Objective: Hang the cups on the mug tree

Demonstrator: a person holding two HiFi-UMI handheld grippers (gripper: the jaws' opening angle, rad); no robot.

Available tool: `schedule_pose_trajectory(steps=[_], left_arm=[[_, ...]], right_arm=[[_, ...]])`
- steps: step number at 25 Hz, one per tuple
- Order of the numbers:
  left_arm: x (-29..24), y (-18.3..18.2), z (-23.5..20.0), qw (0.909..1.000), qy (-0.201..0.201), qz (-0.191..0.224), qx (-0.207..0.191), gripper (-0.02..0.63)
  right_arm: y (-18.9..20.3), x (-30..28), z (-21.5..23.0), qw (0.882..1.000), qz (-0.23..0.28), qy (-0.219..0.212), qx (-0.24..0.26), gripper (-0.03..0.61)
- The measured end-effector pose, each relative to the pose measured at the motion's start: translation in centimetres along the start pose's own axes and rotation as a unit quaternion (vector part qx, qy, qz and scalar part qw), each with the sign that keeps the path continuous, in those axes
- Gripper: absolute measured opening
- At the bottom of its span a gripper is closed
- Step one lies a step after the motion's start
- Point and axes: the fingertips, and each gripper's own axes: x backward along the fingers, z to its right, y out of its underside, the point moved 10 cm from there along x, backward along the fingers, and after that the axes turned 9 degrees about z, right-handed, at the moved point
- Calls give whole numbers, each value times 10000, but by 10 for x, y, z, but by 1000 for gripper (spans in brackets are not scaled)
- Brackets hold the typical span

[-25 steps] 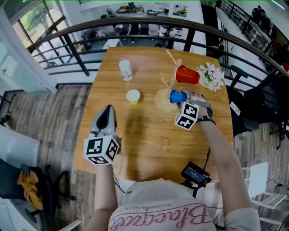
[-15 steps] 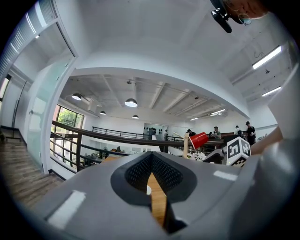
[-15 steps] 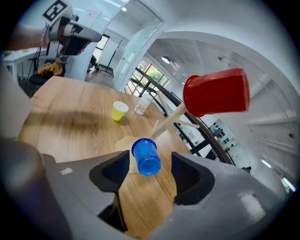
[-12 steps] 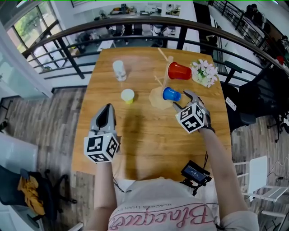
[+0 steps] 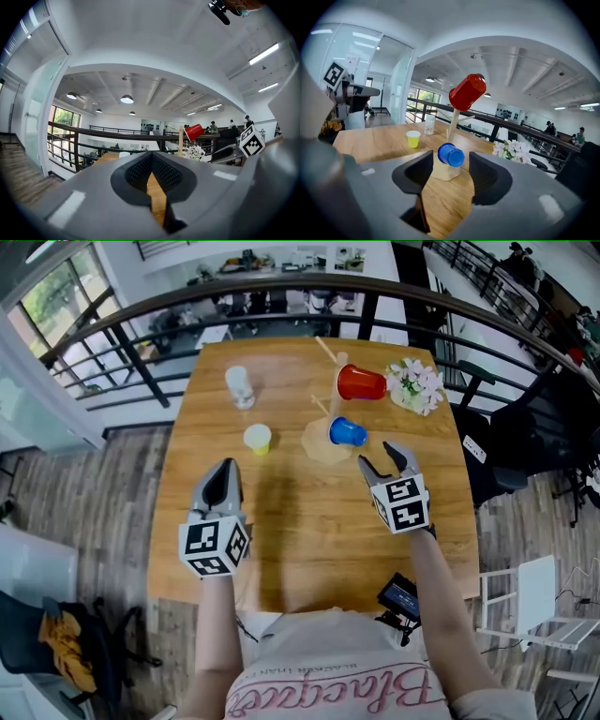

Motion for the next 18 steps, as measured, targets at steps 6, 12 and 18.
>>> schedule_pose_trajectory(steps=[6, 12, 18], left_arm=[[-4, 9, 5, 9996, 133, -186, -168, 119], [-9, 17, 10, 9986, 208, -361, -321, 290], [-21, 30, 10, 9975, 101, -572, -395, 494]], right_arm=[[5, 14, -9, 9994, 187, 59, -291, 126], [8, 25, -17, 9991, 239, 55, -352, 28], [12, 33, -17, 9967, 383, 180, -686, 2]])
